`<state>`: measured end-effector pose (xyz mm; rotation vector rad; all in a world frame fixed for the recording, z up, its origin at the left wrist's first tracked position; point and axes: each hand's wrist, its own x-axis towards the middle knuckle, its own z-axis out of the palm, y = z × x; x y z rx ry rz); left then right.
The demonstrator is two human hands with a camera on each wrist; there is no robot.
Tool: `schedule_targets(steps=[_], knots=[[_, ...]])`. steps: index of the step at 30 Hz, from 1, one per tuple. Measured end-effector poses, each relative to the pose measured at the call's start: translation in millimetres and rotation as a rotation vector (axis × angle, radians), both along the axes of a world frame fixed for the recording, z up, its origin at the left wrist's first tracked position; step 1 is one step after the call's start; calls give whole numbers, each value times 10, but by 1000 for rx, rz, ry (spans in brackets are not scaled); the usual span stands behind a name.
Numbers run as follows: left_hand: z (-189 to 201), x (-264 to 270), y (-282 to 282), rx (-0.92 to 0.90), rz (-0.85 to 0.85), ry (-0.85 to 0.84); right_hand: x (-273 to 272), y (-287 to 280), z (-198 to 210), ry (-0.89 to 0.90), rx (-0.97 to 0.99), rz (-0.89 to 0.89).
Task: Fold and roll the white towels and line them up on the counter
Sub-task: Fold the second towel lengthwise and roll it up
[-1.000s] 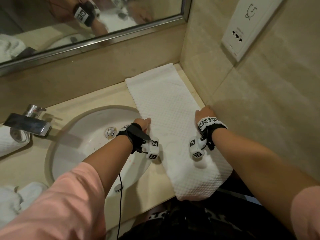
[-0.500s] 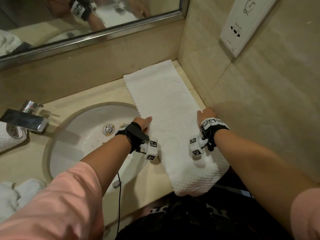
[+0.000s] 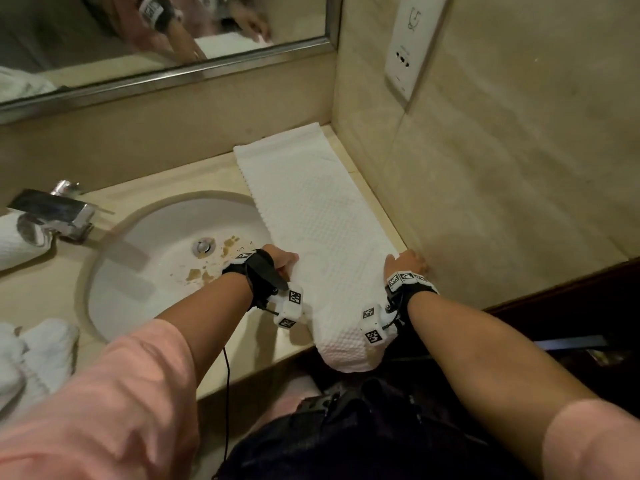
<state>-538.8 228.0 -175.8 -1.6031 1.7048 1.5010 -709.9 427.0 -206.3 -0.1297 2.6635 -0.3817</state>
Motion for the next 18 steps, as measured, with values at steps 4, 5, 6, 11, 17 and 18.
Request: schedule_targets(steps=[4,5,6,11,17,18], knots=[[9,19,193,18,-14,-6,95,173,27,14,0,20],[11,17,235,31,-26,-13,121,201,34,18,-2,18],[28,24,278,35,-47,-11,150,223,28,30,-1,10],[73,103,477,61,-120,-27,275,335,-23,146,20,-44],[-38,294,609,190,-9,45,295,410,55,124,-16,-37],[-58,318,615,210,9,76,290,411,71,101,-21,-39]])
